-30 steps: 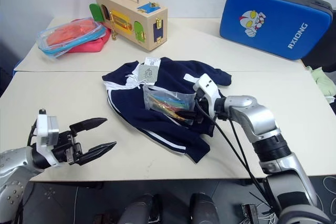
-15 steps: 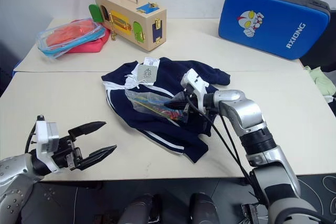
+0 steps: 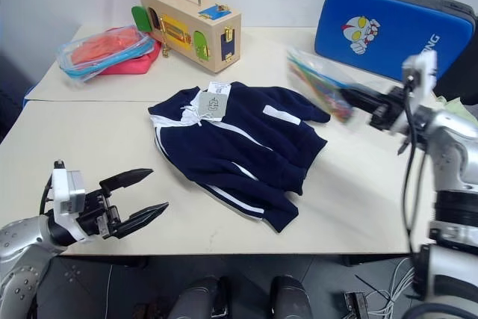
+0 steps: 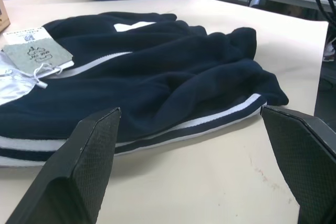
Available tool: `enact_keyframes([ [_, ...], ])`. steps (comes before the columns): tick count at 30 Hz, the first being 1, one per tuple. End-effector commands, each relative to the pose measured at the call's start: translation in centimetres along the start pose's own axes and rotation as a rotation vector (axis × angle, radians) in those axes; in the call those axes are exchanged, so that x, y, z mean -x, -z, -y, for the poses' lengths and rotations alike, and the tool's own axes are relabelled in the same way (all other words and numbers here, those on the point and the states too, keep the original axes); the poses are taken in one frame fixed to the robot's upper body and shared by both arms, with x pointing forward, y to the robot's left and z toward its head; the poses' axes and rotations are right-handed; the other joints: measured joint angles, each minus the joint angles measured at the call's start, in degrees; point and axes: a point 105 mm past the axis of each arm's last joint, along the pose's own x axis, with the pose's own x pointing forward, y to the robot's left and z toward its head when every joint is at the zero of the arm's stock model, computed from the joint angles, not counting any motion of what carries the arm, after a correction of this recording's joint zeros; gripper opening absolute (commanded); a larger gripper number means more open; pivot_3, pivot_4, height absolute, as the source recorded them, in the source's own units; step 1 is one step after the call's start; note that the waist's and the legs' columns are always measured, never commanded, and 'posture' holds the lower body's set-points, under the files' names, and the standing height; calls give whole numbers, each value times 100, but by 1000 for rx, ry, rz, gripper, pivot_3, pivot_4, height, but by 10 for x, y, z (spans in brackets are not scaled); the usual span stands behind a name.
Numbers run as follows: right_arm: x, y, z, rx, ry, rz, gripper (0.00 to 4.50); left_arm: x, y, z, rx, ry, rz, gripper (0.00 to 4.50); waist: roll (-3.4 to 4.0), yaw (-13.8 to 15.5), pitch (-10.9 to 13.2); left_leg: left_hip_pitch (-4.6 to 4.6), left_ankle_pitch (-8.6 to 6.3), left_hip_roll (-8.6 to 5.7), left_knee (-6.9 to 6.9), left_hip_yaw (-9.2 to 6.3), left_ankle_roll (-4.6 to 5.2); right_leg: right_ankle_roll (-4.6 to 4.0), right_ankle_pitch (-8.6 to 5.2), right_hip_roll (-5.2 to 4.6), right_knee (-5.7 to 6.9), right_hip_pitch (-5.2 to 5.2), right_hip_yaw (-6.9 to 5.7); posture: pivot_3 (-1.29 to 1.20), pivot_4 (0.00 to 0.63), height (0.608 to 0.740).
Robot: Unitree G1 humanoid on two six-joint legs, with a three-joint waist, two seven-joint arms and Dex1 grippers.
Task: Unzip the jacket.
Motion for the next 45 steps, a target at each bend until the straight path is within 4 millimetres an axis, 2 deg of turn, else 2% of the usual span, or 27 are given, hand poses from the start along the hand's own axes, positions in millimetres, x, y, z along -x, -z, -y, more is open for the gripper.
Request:
enact_keyframes([
  [1,36,25,55,179,283,-131,9,-2,-4,1,-10,14,15,4500,0,1,0,3,0,-2,1,6,1,0,0,2,1,-1,2,0,150,740],
  [4,51,40,77,188,411,-171,9,-4,-4,-1,-20,24,11,4500,4,-45,2,6,5,0,0,12,-2,0,0,5,3,-3,4,0,150,740],
  [7,64,54,92,180,529,-207,887,-7,-5,-5,-28,26,10,4500,19,-137,9,8,16,1,-3,13,-6,0,0,6,7,-3,5,0,150,740],
  [10,73,63,93,189,536,-249,1899,-6,-4,-11,-33,15,-4,4500,20,-156,9,12,20,9,-8,12,-13,0,0,10,8,-3,5,0,150,740],
  [12,75,55,92,199,514,-202,2548,-3,-2,-16,-31,-7,-22,4500,25,-144,12,11,20,10,-9,11,-14,-1,0,9,8,-3,8,0,150,740],
  [15,76,20,84,297,442,-40,3589,7,3,-30,-40,-84,-59,4500,31,-122,16,11,20,8,-7,10,-13,0,0,8,6,-2,10,0,150,740],
  [17,72,-5,62,438,302,60,4257,18,9,-38,-58,-119,-98,4500,37,-117,20,10,20,8,-7,8,-12,0,0,7,6,-1,8,0,150,740],
  [18,69,-11,52,484,242,84,4482,22,11,-41,-66,-127,-113,4500,37,-115,20,9,20,8,-8,7,-12,0,0,7,6,-1,7,0,150,740],
  [20,54,-17,23,540,69,106,4482,30,17,-46,-101,-132,-162,4500,37,-114,20,9,19,9,-8,4,-11,0,0,5,6,-1,5,0,150,740],
  [23,26,-9,-40,463,-226,93,4482,36,26,-50,-191,-101,-234,4500,37,-117,20,10,18,13,-10,-4,-12,0,0,3,6,3,1,0,150,740],
  [26,17,30,-117,317,-556,-61,4482,28,35,-59,-295,-64,-287,4500,38,-91,17,10,16,15,-13,-9,-14,-1,0,0,5,1,-1,0,150,740],
  [28,14,50,-143,289,-627,-105,4482,19,40,-66,-345,-40,-306,4500,38,-31,17,8,12,14,-13,-15,-14,-1,0,-2,2,2,-6,0,150,740],
  [34,-13,80,-184,304,-628,-82,4482,-8,53,-99,-501,-32,-369,4500,35,64,17,-1,4,-3,-1,-12,-3,1,3,-9,7,-4,-6,0,150,740],
  [37,-22,89,-193,335,-623,-96,4482,-19,49,-115,-542,-68,-347,4500,35,37,17,-1,4,-2,-4,-12,-4,1,3,-1,17,-4,-13,0,150,740],
  [41,-31,104,-195,379,-591,-150,4482,-34,46,-126,-565,-76,-312,4500,28,15,16,0,7,-2,0,-2,-4,2,3,18,22,-4,-21,0,150,740],
  [44,-37,111,-188,396,-518,-174,3929,-44,51,-127,-569,-55,-315,4500,23,14,13,2,8,-1,4,2,-3,2,3,30,25,-4,-22,0,150,740],
  [45,-38,113,-186,412,-509,-182,3576,-47,54,-128,-567,-53,-320,4500,23,15,13,2,9,-1,6,3,-3,2,3,31,29,-4,-23,0,150,740],
])
